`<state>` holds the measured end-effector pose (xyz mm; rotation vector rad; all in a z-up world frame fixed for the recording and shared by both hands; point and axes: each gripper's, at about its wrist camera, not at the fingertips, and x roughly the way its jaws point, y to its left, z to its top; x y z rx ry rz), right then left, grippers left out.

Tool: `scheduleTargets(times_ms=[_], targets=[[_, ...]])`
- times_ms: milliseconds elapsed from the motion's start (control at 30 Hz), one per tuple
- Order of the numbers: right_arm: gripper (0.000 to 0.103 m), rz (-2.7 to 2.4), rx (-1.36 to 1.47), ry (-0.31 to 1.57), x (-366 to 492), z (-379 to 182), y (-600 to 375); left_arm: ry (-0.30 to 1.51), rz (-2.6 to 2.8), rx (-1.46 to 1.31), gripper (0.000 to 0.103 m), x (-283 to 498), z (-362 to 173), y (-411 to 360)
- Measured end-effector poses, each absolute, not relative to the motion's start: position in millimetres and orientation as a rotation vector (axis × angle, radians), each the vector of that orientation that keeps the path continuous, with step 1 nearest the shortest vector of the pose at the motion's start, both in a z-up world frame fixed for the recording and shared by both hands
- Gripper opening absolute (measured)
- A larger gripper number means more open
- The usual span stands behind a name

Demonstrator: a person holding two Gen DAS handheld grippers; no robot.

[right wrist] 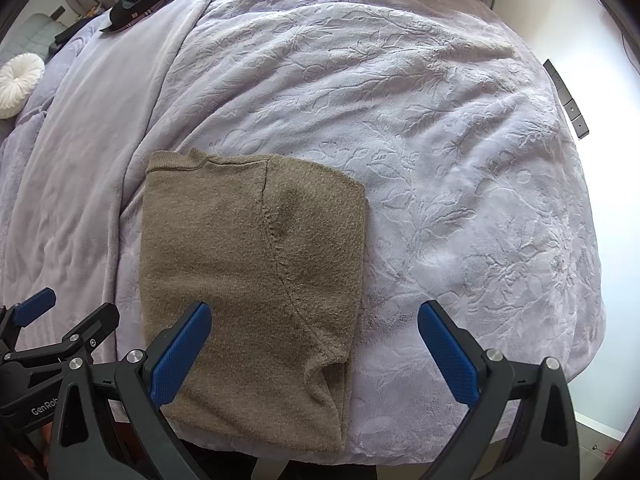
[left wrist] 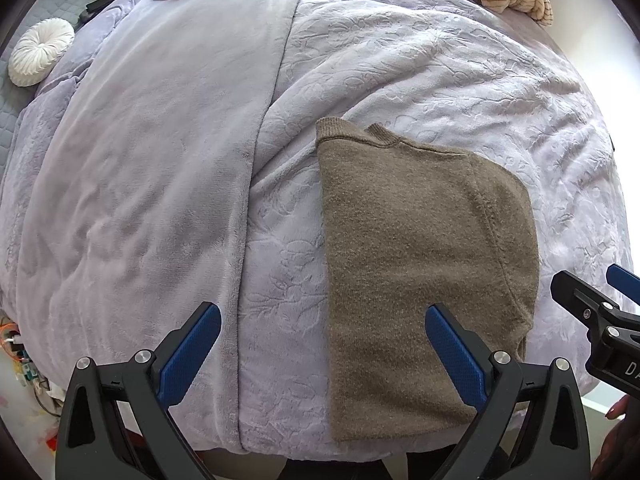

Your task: Fold small clothes

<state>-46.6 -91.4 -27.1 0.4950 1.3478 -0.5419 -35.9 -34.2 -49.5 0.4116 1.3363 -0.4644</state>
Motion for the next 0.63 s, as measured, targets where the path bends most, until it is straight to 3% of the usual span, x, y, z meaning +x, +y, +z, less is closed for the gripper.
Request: scheduleTargets(times_ms=[633], targets=[[0.103,-0.564,0.506,1.342,-51.1,-25.8,-83.6,1.316,-0.489,0.403,0.102,-37.0,-44.2,-32.1]])
